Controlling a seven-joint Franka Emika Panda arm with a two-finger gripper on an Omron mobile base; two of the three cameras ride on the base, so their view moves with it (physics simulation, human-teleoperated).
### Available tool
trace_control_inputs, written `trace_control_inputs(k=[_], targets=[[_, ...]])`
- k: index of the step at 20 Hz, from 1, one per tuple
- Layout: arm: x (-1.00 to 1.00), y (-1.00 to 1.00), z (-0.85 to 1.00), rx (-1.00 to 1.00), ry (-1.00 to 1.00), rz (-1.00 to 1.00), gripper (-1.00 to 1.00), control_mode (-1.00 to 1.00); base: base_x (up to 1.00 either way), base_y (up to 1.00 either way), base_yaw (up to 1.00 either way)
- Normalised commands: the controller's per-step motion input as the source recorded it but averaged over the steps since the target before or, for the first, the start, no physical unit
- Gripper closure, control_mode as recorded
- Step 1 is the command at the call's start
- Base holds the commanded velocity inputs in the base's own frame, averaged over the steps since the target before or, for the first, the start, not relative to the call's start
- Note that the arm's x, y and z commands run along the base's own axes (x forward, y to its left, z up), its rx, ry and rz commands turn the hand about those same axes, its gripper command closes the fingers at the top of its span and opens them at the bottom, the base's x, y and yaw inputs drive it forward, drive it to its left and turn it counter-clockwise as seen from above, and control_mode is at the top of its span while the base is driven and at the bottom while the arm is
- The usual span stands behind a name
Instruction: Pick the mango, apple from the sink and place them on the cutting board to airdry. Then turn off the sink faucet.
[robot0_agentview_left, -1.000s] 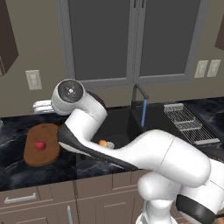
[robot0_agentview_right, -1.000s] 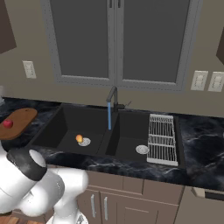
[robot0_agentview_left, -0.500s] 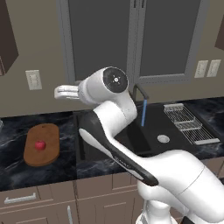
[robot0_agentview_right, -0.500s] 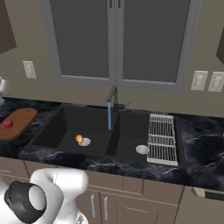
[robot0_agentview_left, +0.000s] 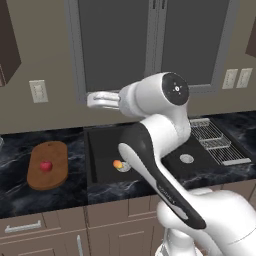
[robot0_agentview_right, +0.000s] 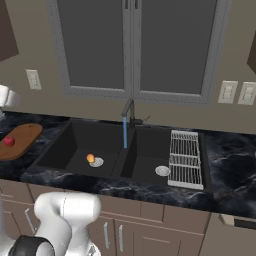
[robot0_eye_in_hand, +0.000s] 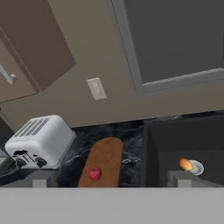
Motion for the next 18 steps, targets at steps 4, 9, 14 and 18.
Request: trace_control_inputs(k=[4, 9, 14, 18], targets=[[-0.49, -0.44, 0.15, 0.05, 0.03, 0.0, -1.0, -1.0, 0.0, 0.0, 0.0], [-0.32, -0.24, 0.01, 0.01, 0.0, 0.01, -1.0, -1.0, 0.0, 0.0, 0.0], [-0.11, -0.13, 0.0, -0.04, 0.0, 0.01, -1.0, -1.0, 0.0, 0.0, 0.0], [-0.21, -0.24, 0.0, -0.12, 0.02, 0.0, -1.0, -1.0, 0.0, 0.0, 0.0]])
